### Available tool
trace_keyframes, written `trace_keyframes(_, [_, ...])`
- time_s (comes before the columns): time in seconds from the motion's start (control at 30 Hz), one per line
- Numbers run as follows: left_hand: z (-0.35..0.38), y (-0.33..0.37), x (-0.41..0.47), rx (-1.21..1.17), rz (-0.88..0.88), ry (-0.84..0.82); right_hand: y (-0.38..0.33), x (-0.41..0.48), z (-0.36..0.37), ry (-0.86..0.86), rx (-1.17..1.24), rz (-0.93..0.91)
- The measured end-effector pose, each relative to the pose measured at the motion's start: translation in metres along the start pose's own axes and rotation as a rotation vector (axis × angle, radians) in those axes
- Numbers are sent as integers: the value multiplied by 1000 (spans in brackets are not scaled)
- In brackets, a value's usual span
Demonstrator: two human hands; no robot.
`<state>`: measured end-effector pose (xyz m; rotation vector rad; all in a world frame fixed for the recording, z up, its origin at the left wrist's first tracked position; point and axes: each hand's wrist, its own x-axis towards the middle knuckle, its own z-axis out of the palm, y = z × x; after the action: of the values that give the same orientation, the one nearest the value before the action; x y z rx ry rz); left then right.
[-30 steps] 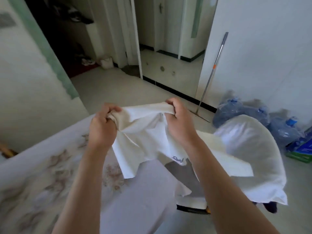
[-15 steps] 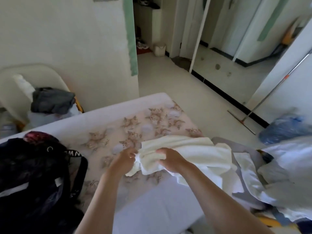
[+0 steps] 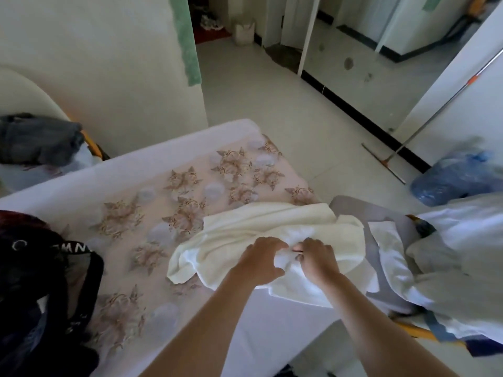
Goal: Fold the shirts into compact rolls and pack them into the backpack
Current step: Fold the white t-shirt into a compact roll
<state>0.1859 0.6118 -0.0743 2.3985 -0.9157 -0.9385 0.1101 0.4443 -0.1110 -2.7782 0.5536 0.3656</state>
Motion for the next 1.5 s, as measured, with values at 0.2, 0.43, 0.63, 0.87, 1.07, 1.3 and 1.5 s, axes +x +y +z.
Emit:
trace_keyframes(0.2, [-31, 2, 19, -101, -34, 294, -19, 38, -63, 73, 550, -145])
trace_keyframes(0.43, [-126, -55, -19, -134, -271, 559, -47, 64, -76, -100, 87, -136])
trace_keyframes(0.63, [-141, -131, -108, -44, -682, 696, -154, 56, -84, -236, 462, -325])
trace_keyframes(0.87, [-91, -162, -169, -7, -913, 883, -217, 61, -49, -294, 459, -394])
trace_keyframes(1.07, [-56, -151, -128, -15, -509, 461, -187, 32, -4, -431, 150, -338])
trace_keyframes(1.3, [-50, -177, -137, -54, -548, 516, -178, 43, 24, -114, 52, -530])
trace_keyframes(1.5, [-89, -184, -144, 93, -418, 902, -220, 81, -38, -146, 287, -371])
